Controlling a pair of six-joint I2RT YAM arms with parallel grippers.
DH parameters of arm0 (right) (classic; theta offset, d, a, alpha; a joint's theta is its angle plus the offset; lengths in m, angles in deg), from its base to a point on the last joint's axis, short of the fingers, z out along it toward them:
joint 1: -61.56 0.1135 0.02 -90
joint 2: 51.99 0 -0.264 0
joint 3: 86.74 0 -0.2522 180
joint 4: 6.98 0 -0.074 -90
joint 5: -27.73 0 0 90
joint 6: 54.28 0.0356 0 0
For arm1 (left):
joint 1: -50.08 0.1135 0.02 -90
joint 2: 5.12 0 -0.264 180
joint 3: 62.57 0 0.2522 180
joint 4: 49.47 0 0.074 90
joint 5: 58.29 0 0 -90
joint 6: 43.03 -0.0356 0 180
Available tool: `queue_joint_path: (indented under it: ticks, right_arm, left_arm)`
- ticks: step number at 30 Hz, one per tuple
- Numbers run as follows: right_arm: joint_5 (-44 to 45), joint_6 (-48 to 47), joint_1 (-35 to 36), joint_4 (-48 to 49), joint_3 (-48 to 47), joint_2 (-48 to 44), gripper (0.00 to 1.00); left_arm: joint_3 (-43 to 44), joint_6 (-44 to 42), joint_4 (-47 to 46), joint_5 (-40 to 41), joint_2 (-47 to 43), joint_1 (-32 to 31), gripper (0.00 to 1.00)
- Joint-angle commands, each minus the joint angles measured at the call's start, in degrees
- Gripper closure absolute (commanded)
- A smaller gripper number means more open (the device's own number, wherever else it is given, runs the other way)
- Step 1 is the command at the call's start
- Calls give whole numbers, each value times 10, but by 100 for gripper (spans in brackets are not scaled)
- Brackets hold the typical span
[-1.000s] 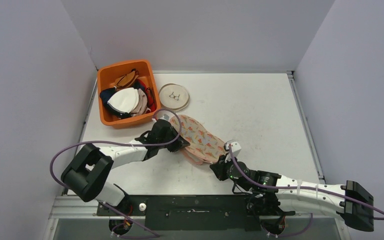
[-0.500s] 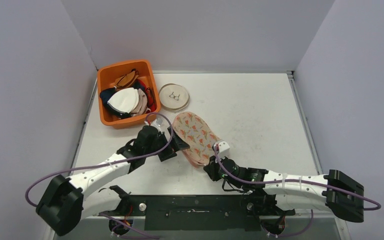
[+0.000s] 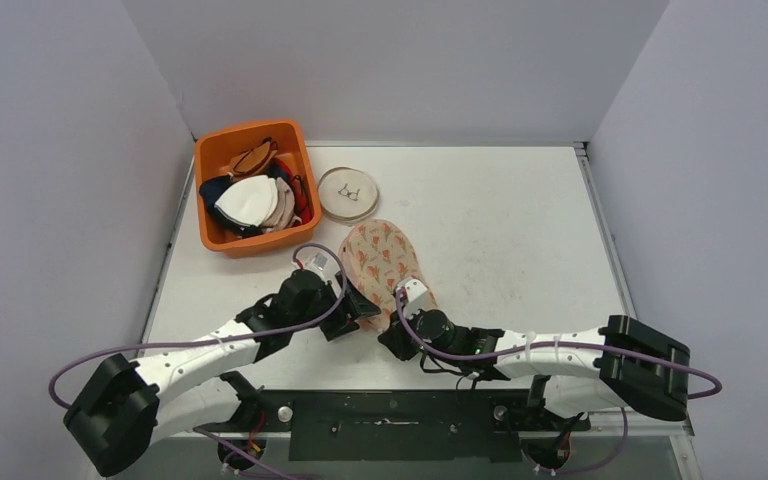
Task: Unzip the laundry bag and remove the bra
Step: Unzip the laundry bag at the center of the board.
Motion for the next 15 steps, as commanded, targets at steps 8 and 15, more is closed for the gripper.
queue_joint_path:
  ticks: [8,15]
  right_arm:
    - [-12,-2,3,58,-17,-5,95]
    - [-2,-1,5,38,-14,-19,95]
  left_arm:
    - [31,10,-99,14,104,-11,51]
    - [21,19,-94,49,101,2,96]
